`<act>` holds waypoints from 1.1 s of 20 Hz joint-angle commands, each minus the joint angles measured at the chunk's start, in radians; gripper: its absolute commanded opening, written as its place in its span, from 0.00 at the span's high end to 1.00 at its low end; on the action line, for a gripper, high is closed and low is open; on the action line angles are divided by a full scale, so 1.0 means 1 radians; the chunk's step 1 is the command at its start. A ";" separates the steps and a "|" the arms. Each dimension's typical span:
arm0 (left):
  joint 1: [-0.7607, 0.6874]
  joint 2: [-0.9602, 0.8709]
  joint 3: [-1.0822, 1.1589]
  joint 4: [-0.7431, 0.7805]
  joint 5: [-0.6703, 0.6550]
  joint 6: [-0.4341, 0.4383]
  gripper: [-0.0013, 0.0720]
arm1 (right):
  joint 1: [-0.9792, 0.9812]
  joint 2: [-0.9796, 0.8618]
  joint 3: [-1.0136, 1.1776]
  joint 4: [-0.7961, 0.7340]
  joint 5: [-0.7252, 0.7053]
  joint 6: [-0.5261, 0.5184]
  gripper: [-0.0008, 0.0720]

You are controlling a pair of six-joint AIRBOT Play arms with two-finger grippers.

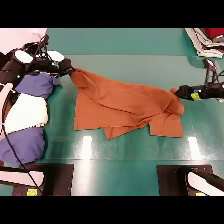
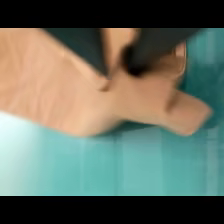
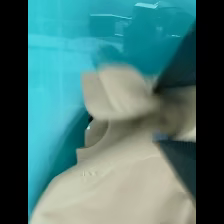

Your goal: Fold the shirts.

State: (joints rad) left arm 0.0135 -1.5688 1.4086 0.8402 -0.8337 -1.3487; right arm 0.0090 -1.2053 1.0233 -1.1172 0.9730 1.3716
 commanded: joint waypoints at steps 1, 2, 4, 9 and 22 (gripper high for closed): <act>0.019 -0.034 0.011 -0.026 -0.016 0.022 0.11 | -0.025 -0.140 0.128 0.000 0.027 0.001 0.46; 0.045 -0.032 0.034 -0.024 -0.093 0.022 0.13 | -0.039 -0.157 0.170 0.000 0.069 0.000 0.46; 0.111 -0.012 0.068 -0.005 -0.274 0.022 0.26 | -0.084 -0.148 0.220 -0.002 0.140 -0.022 0.46; 0.175 0.144 -0.102 0.198 -0.468 0.019 0.26 | -0.232 -0.011 0.223 -0.002 0.248 -0.032 0.46; 0.035 0.416 -0.834 -0.041 -0.167 0.150 0.26 | -0.279 0.087 0.223 0.000 0.322 -0.056 0.46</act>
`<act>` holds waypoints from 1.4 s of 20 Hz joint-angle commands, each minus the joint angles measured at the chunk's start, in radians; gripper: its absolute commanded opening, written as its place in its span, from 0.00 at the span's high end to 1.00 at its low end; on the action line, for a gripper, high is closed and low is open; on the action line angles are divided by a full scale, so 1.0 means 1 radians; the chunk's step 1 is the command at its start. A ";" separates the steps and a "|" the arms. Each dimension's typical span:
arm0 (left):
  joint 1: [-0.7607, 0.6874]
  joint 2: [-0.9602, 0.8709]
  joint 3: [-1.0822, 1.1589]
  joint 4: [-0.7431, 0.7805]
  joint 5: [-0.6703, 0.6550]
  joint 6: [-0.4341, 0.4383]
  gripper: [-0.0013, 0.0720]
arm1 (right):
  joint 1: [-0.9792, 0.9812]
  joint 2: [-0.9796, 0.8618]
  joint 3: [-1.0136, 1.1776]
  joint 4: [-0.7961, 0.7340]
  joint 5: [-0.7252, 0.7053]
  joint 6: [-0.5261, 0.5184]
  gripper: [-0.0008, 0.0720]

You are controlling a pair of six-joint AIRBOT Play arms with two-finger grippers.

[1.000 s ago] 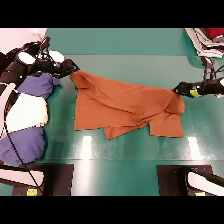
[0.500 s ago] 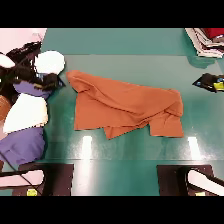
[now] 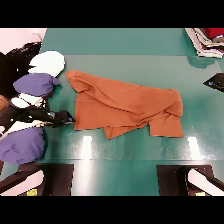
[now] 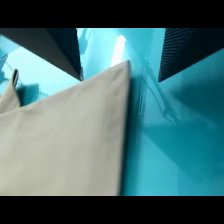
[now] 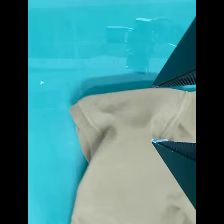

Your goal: Fold the shirts.

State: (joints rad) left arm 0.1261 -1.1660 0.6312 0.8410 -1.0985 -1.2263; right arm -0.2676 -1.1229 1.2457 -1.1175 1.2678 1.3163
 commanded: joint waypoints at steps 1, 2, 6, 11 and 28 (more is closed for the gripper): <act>-0.127 0.013 -0.057 -0.041 0.138 0.003 0.26 | -0.002 0.004 0.001 0.000 0.039 -0.001 0.46; -0.164 0.011 -0.057 -0.041 0.162 -0.027 0.26 | -0.002 0.004 0.001 -0.002 0.053 -0.001 0.46; -0.222 0.003 -0.056 -0.034 0.124 -0.057 0.40 | -0.003 0.004 0.001 -0.042 0.099 -0.001 0.46; -0.204 0.016 0.033 -0.018 0.099 -0.057 0.95 | -0.047 -0.025 -0.021 -0.149 0.202 -0.002 0.46; -0.204 0.016 0.243 -0.013 0.066 -0.068 0.95 | 0.061 -0.299 -0.277 0.077 -0.039 -0.189 0.60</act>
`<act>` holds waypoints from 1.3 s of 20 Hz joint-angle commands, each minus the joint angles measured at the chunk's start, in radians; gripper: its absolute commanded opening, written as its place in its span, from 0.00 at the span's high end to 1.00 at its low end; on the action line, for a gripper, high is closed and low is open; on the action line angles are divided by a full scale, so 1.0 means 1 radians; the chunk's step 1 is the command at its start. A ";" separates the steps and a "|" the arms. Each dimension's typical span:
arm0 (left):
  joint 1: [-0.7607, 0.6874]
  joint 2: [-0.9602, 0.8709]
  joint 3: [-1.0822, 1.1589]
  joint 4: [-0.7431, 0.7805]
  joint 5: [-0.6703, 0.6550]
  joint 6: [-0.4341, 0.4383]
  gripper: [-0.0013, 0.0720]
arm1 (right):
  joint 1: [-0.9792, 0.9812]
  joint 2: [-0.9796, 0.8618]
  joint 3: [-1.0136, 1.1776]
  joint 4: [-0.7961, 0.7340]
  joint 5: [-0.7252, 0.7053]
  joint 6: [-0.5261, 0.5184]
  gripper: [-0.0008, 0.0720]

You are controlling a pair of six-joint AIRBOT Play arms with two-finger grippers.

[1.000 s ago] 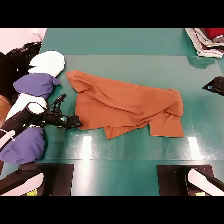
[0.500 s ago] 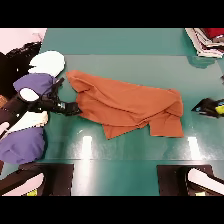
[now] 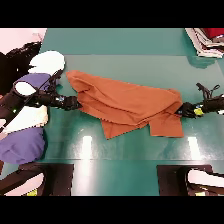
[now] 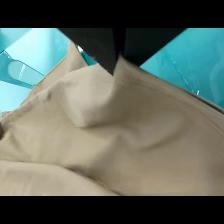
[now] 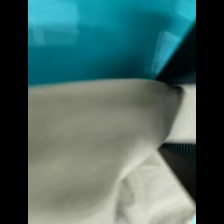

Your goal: Fold the shirts.

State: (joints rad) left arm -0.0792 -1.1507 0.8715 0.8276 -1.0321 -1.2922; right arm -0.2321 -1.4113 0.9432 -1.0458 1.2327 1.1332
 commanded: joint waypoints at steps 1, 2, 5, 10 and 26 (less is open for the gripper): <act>0.001 0.001 0.003 0.000 -0.001 -0.002 0.95 | 0.025 -0.010 0.041 0.005 0.009 -0.006 0.75; 0.001 0.001 0.003 0.000 -0.001 -0.002 0.95 | 0.024 -0.010 0.053 0.004 0.023 -0.006 0.84; 0.001 0.001 0.012 0.001 -0.016 -0.019 0.95 | 0.018 -0.003 0.088 0.005 0.109 -0.007 0.97; 0.001 0.100 0.256 0.059 -0.055 -0.049 0.95 | 0.018 0.201 0.241 0.008 0.129 0.014 0.97; 0.001 0.301 1.332 0.111 0.070 -0.177 0.95 | 0.018 0.638 1.058 -0.162 -0.087 0.108 0.97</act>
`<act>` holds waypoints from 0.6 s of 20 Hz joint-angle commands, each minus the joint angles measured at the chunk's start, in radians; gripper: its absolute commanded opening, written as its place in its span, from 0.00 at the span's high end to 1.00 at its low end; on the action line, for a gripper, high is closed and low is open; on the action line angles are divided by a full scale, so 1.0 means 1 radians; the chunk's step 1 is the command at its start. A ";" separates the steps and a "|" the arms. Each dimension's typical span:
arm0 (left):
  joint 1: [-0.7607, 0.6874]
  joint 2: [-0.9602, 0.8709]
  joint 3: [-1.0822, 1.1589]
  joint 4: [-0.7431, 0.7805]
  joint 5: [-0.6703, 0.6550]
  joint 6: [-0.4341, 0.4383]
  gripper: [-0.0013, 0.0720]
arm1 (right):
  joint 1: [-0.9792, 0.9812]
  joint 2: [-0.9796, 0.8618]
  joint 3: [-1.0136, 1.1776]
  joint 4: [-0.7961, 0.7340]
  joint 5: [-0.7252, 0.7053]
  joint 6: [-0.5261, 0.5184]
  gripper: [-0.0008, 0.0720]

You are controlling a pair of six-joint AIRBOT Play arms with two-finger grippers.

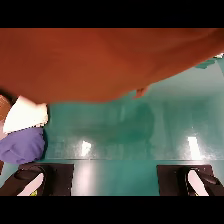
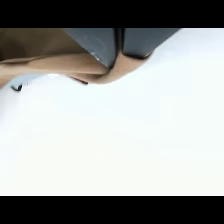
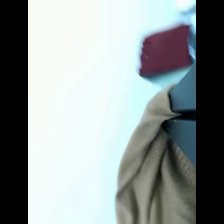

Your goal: Fold the shirts.

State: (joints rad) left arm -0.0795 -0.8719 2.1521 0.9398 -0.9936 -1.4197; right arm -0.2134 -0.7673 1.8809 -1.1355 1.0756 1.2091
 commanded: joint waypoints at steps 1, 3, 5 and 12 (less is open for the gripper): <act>0.001 0.022 0.050 0.002 0.011 -0.060 0.95 | 0.000 -0.033 0.162 -0.072 0.122 0.033 0.97; 0.001 0.014 -0.010 0.004 -0.020 -0.070 0.95 | 0.000 -0.106 0.230 -0.071 0.228 0.034 0.97; 0.001 0.013 -0.156 0.005 -0.026 -0.074 0.95 | 0.000 -0.186 0.241 -0.070 0.322 0.074 0.97; 0.001 -0.210 -0.594 0.099 -0.144 -0.076 0.95 | 0.043 -0.442 -0.054 -0.071 0.509 0.111 0.97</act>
State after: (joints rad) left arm -0.0795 -0.9833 1.7027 0.9943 -1.0931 -1.4929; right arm -0.1986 -1.1034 1.9247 -1.2083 1.4937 1.3010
